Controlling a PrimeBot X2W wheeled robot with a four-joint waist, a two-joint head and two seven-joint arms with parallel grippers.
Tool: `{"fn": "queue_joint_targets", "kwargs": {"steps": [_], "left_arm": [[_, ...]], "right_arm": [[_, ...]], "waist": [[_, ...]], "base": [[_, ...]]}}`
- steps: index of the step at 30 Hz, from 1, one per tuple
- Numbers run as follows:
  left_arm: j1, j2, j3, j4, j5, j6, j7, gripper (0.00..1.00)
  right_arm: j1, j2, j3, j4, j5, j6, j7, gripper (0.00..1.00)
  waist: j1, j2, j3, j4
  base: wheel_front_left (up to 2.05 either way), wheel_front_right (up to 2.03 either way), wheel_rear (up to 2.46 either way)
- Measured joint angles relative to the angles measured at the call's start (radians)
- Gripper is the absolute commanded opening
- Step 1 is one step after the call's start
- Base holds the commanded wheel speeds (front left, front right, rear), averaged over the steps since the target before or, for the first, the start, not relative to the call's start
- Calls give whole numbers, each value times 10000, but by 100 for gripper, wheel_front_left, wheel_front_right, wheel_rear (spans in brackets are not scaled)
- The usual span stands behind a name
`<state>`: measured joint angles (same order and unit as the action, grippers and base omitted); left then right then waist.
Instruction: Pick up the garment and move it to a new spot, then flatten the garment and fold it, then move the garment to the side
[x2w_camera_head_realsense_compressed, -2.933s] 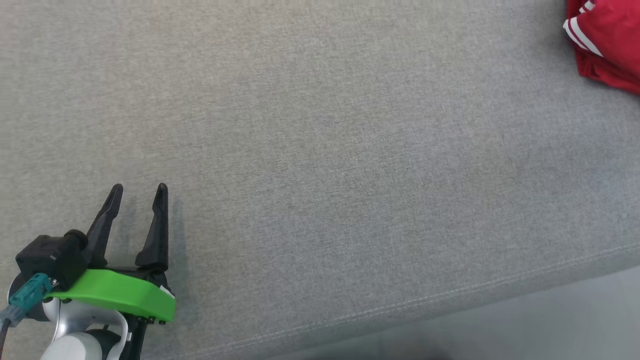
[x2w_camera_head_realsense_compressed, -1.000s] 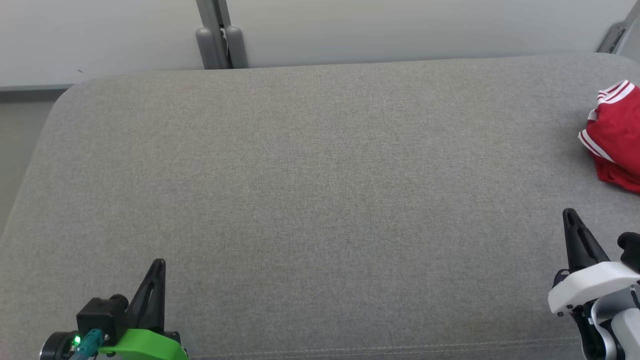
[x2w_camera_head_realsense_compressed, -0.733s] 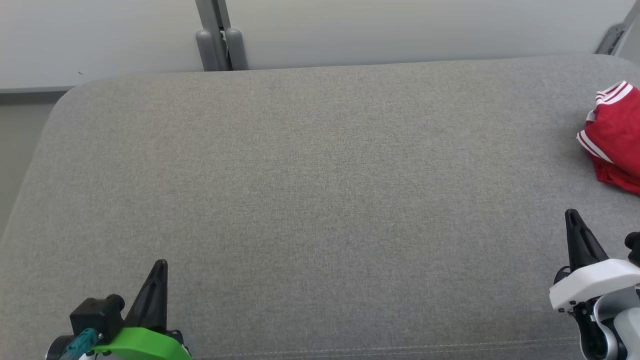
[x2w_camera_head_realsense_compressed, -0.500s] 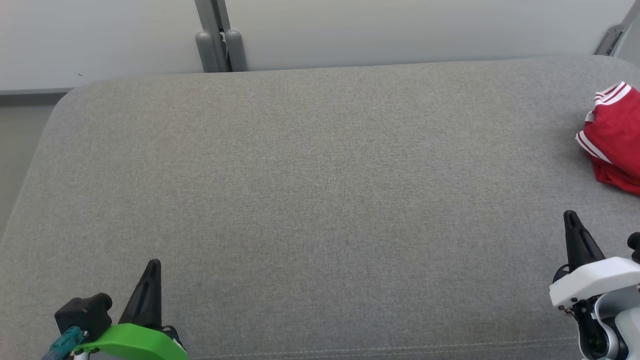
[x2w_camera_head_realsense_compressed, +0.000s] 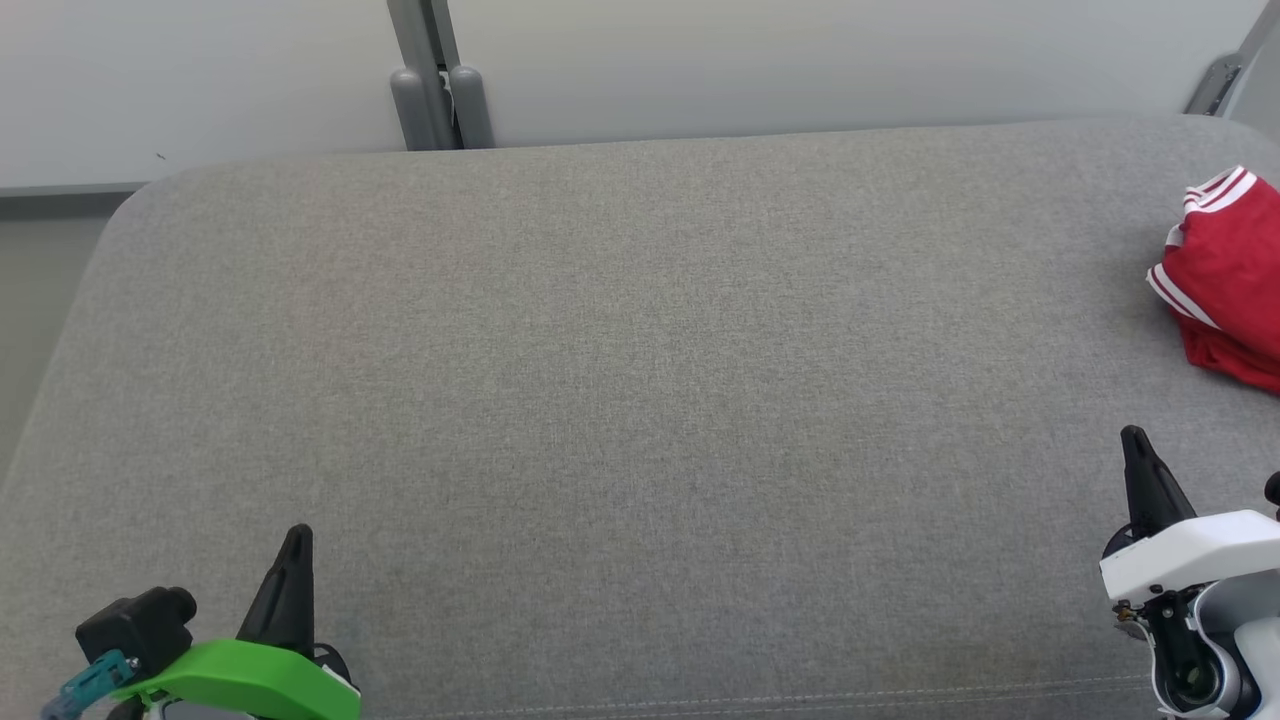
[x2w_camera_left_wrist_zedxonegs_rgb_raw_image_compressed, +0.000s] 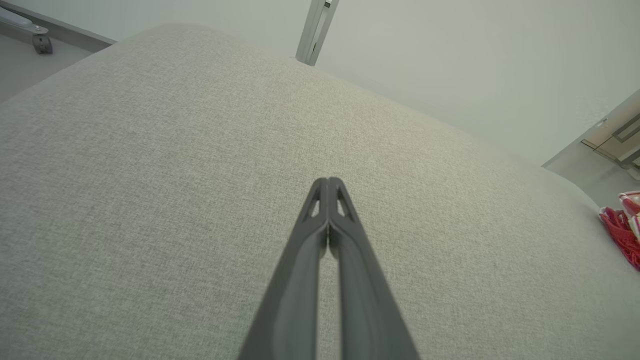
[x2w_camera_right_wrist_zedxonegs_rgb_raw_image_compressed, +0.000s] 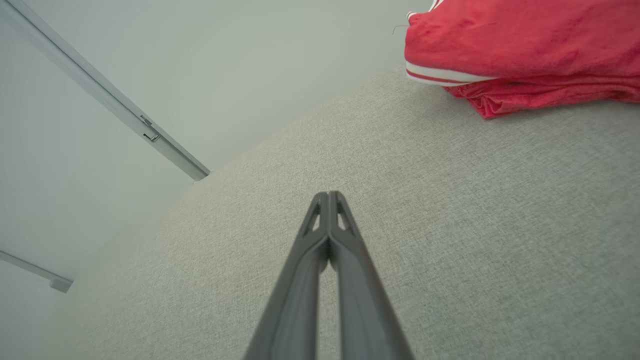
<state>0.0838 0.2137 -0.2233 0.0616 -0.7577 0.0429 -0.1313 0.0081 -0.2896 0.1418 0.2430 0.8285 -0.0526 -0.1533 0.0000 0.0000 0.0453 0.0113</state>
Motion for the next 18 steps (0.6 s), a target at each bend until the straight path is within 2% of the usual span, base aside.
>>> {"fn": "queue_joint_targets", "kwargs": {"steps": [18], "left_arm": [[-97,-221,520,384,-2197,-268,443,0]], "right_arm": [[-81,550,-602,29,1799,351,593,0]], "waist": [[0,0,-95,-28]], "base": [[0,0,0]]}}
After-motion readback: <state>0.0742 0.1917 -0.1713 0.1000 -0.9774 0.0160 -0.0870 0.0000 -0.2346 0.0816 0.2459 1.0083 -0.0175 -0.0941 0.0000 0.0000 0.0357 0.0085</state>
